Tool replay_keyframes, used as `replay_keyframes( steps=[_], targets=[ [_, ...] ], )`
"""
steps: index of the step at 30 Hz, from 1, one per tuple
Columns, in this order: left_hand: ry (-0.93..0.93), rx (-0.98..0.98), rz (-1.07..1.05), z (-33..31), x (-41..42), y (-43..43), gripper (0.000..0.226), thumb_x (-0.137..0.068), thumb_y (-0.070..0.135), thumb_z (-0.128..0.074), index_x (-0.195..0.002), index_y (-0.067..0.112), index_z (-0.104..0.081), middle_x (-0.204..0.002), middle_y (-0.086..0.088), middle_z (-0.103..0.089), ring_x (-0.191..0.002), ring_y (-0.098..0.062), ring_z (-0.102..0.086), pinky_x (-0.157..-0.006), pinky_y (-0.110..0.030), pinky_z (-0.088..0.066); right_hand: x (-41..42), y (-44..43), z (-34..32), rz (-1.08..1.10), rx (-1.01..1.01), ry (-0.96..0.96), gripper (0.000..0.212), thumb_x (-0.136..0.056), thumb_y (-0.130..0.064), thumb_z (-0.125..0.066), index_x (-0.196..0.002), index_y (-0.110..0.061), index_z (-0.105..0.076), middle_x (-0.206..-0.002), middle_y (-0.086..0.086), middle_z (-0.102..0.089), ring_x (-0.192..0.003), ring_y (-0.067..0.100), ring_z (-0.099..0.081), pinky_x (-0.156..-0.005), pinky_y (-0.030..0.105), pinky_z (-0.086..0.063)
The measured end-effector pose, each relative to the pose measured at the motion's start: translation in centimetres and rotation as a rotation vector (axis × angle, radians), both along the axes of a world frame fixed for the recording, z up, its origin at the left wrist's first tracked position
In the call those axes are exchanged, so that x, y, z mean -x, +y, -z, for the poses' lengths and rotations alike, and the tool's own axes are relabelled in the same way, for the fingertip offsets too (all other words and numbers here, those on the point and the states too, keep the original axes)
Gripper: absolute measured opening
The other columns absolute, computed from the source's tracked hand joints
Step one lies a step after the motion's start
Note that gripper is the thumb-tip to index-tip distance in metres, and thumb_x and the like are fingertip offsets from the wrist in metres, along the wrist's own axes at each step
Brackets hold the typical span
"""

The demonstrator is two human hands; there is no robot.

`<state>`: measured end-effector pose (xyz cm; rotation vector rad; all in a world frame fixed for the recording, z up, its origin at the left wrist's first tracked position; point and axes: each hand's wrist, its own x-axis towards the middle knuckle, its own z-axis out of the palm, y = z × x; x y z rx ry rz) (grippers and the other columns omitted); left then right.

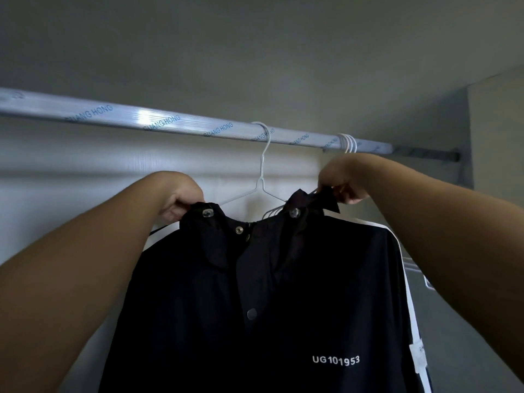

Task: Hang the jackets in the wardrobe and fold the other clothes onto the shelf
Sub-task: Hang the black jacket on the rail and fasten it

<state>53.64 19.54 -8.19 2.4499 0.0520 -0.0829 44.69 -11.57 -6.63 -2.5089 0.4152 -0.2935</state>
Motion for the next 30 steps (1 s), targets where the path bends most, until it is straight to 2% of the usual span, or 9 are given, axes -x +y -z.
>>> replay_keyframes(
  steps=[3,7,11,15,17,19,21,25,30],
  targets=[
    [-0.033,-0.070,-0.122,-0.1,-0.1,1.2,0.028,-0.096,0.014,-0.053,-0.068,0.012,-0.055,-0.059,0.000,-0.048,-0.044,-0.010,-0.039,-0.044,-0.016,-0.025,-0.2,-0.5,-0.1,0.038,0.061,0.049,0.020,-0.099,-0.002,-0.042,-0.083,-0.010,-0.050,-0.063,0.005,-0.042,-0.050,0.012,-0.037,-0.038,0.011,-0.029],
    [-0.077,0.044,-0.144,-0.3,0.5,2.1,0.023,-0.092,0.006,-0.047,-0.079,0.012,-0.064,-0.062,-0.005,-0.054,-0.043,-0.008,-0.040,-0.034,-0.011,-0.026,0.2,0.4,-0.2,-0.026,0.130,0.174,0.013,-0.101,-0.002,-0.047,-0.097,-0.004,-0.059,-0.079,0.010,-0.059,-0.058,0.015,-0.053,-0.040,0.017,-0.048],
    [-0.185,0.165,-0.107,0.0,0.6,1.4,0.035,-0.093,0.001,-0.045,-0.084,0.019,-0.073,-0.064,0.000,-0.051,-0.037,-0.007,-0.037,-0.030,-0.012,-0.031,0.7,2.4,-0.3,-0.050,0.181,0.100,0.017,-0.098,0.006,-0.050,-0.110,0.009,-0.061,-0.084,0.019,-0.067,-0.054,0.023,-0.065,-0.047,0.030,-0.058],
    [-0.228,0.256,-0.087,0.2,0.7,1.0,0.039,-0.094,-0.002,-0.042,-0.083,0.019,-0.073,-0.071,-0.001,-0.054,-0.046,-0.007,-0.040,-0.031,-0.011,-0.034,0.9,3.6,-0.4,-0.045,0.217,-0.024,0.016,-0.099,0.006,-0.043,-0.107,0.014,-0.054,-0.099,0.032,-0.063,-0.073,0.044,-0.072,-0.051,0.051,-0.058],
    [-0.259,0.322,-0.078,0.1,0.8,1.0,0.042,-0.094,-0.005,-0.039,-0.081,0.018,-0.071,-0.072,-0.001,-0.057,-0.049,-0.007,-0.043,-0.032,-0.010,-0.035,1.2,3.9,-0.4,-0.027,0.199,-0.035,0.011,-0.098,0.004,-0.047,-0.100,0.010,-0.056,-0.091,0.024,-0.065,-0.054,0.030,-0.070,-0.045,0.036,-0.058],
    [-0.316,0.394,-0.071,0.0,0.8,1.1,0.041,-0.093,-0.009,-0.039,-0.081,0.014,-0.071,-0.076,-0.003,-0.060,-0.055,-0.009,-0.048,-0.033,-0.011,-0.038,1.0,3.4,-0.9,-0.035,0.164,-0.105,0.012,-0.098,0.003,-0.046,-0.088,0.001,-0.053,-0.072,0.014,-0.060,-0.028,0.015,-0.053,-0.029,0.018,-0.042],
    [-0.367,0.454,-0.066,-0.1,0.8,1.2,0.039,-0.091,-0.011,-0.041,-0.080,0.012,-0.071,-0.078,-0.004,-0.062,-0.058,-0.011,-0.052,-0.034,-0.012,-0.041,1.0,2.7,-1.1,-0.039,0.050,-0.182,0.017,-0.097,0.002,-0.042,-0.083,-0.004,-0.046,-0.056,0.011,-0.058,-0.029,0.015,-0.052,-0.029,0.015,-0.038],
    [-0.427,0.527,-0.081,0.3,0.7,1.4,0.034,-0.087,-0.013,-0.047,-0.080,0.010,-0.071,-0.086,-0.007,-0.065,-0.065,-0.016,-0.060,-0.039,-0.015,-0.047,0.9,1.7,-0.8,-0.151,-0.244,-0.414,0.015,-0.091,0.007,-0.055,-0.085,-0.007,-0.056,-0.084,0.011,-0.063,-0.044,0.015,-0.061,-0.036,0.020,-0.047],
    [-0.434,0.617,0.043,0.8,1.3,1.6,0.028,-0.079,-0.013,-0.059,-0.087,0.009,-0.074,-0.100,-0.010,-0.075,-0.080,-0.019,-0.071,-0.051,-0.023,-0.056,0.6,0.5,1.5,-0.351,-0.317,-0.455,0.052,-0.090,0.012,-0.031,-0.087,-0.019,-0.072,-0.112,0.007,-0.069,-0.059,0.021,-0.073,-0.044,0.021,-0.051]
  ],
)
